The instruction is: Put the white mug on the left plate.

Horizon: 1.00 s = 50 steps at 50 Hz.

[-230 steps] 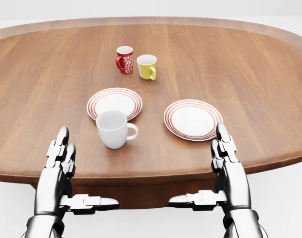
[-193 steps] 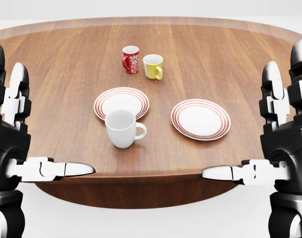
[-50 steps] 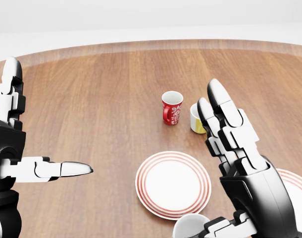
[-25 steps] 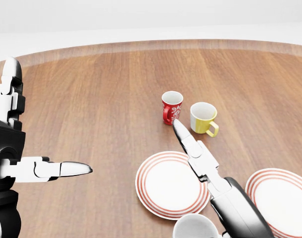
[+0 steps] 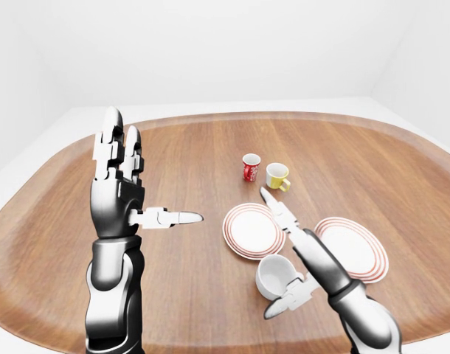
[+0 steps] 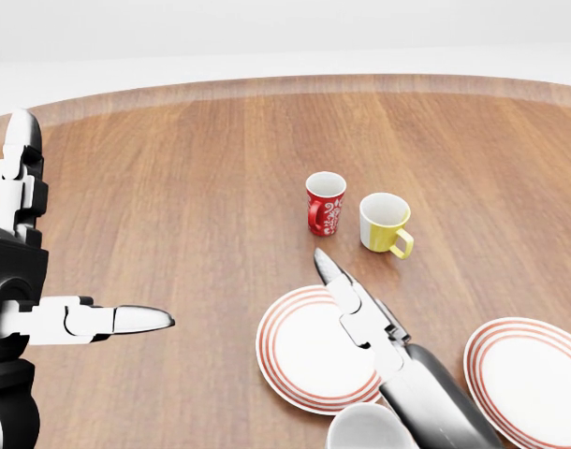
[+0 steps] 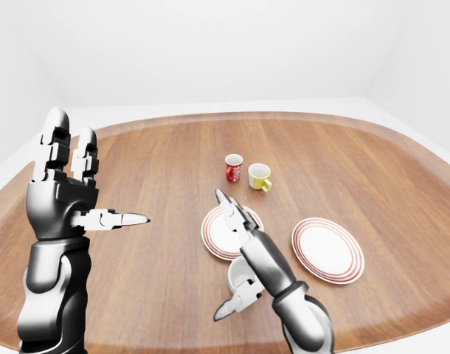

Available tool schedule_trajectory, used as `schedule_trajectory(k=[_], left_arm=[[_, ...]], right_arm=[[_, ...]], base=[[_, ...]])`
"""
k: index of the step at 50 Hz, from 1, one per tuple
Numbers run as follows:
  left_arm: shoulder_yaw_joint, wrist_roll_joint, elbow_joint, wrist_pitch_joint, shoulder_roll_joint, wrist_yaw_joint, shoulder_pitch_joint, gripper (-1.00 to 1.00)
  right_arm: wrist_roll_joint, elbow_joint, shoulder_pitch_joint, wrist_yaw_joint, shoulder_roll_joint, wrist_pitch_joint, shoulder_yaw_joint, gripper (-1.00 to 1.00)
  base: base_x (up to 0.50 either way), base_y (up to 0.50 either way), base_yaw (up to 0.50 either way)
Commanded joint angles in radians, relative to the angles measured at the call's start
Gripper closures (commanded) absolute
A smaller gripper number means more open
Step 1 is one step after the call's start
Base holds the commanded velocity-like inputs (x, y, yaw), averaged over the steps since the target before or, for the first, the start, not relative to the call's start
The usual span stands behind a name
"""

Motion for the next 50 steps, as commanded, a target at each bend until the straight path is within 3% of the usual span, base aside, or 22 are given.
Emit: schedule_trajectory(k=[1, 16, 50], left_arm=[[0.0, 0.0, -0.001, 0.0, 0.0, -0.001, 0.001, -1.0], [0.002, -0.002, 0.001, 0.0, 0.001, 0.001, 0.001, -1.0], [-0.001, -0.005, -0.008, 0.0, -0.002, 0.002, 0.004, -1.0]], right_arm=[[-0.081, 0.022, 0.012, 0.014, -0.002, 0.0, 0.003, -1.0], [-0.233, 0.069, 0.025, 0.017, -0.005, 0.0, 0.009, -1.0], [-0.402, 0.167, 0.023, 0.003, 0.009, 0.0, 0.002, -1.0]], base=[[0.0, 0.0, 0.0], [0.0, 0.0, 0.0], [0.0, 0.0, 0.0]])
